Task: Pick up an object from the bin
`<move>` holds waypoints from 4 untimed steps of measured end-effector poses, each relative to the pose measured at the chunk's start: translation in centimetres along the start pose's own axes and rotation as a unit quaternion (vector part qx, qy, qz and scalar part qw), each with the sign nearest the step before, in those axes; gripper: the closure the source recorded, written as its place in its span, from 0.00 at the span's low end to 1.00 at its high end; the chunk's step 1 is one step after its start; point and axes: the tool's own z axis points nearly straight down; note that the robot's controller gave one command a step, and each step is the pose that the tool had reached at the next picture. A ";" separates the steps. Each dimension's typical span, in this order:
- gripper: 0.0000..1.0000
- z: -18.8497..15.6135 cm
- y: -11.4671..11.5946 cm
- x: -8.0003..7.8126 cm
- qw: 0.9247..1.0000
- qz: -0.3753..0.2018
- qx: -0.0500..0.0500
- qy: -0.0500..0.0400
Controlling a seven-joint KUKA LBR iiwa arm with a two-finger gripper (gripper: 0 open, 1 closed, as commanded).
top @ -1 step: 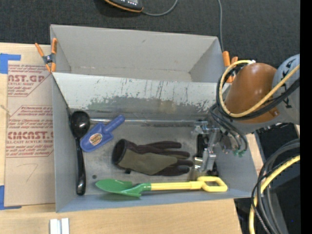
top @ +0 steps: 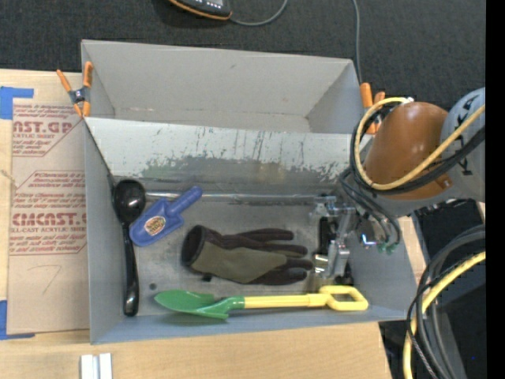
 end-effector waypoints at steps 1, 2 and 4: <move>0.00 8.0 3.8 -0.9 0.999 -0.048 -0.001 0.001; 0.00 7.1 2.8 -0.4 0.998 -0.058 0.002 -0.004; 1.00 7.7 9.2 -0.2 0.998 -0.064 -0.001 0.000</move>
Offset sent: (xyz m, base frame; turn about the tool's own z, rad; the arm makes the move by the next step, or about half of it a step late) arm 0.0039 0.0272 -0.0700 -0.1167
